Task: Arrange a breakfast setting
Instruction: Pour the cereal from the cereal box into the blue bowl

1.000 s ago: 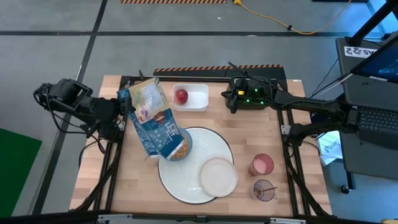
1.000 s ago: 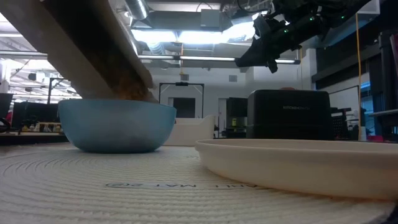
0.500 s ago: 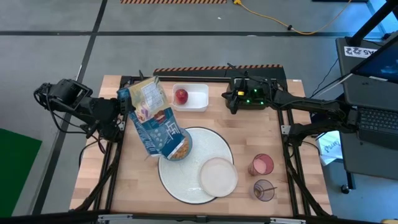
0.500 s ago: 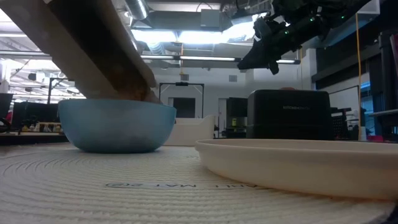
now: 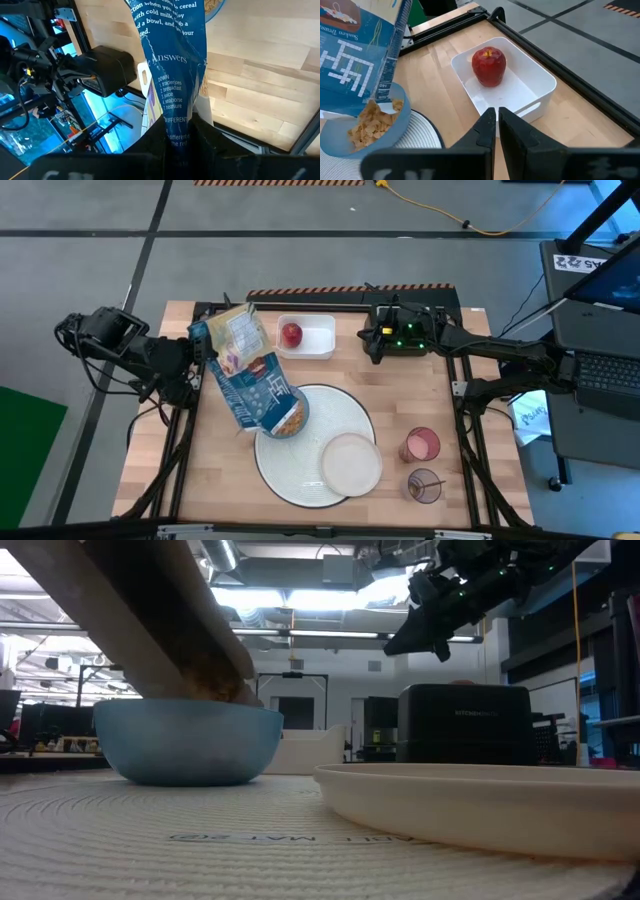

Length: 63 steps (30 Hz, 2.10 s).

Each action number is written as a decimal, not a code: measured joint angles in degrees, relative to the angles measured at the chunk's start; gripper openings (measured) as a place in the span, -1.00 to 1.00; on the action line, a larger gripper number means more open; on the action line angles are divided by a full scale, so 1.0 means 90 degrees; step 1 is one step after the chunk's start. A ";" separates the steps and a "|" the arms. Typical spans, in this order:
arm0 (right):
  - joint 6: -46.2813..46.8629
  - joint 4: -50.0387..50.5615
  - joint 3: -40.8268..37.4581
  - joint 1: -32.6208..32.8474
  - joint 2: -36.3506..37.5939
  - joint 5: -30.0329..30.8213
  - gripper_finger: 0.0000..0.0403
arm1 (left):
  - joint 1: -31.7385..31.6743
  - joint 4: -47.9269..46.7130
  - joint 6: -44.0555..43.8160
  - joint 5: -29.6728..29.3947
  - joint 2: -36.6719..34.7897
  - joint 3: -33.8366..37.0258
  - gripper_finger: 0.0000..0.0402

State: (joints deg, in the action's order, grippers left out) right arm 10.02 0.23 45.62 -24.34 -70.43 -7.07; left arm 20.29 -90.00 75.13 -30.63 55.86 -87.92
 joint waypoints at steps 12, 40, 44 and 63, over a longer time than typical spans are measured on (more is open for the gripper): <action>0.0007 -0.0010 -0.0131 0.0000 0.0000 0.0000 -0.87 | 0.0000 0.0000 -0.0290 0.0032 0.0000 0.0000 -0.78; -0.0112 -0.0010 -0.0131 0.0000 0.0000 0.0010 -0.87 | 0.0493 -0.0002 -0.0666 -0.0326 0.0127 0.0005 -0.78; -0.0112 -0.0008 -0.0131 0.0000 0.0001 0.0007 -0.87 | 0.0493 -0.0002 -0.0900 -0.0266 0.0072 0.0005 -0.78; -0.0099 -0.0007 -0.0131 0.0286 0.0000 -0.0107 -0.87 | 0.0493 -0.0007 -0.1812 0.0138 -0.0481 0.0379 -0.78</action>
State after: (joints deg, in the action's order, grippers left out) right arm 9.13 0.16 44.45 -21.76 -70.43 -8.03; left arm 24.73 -90.05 58.82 -29.39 51.52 -84.51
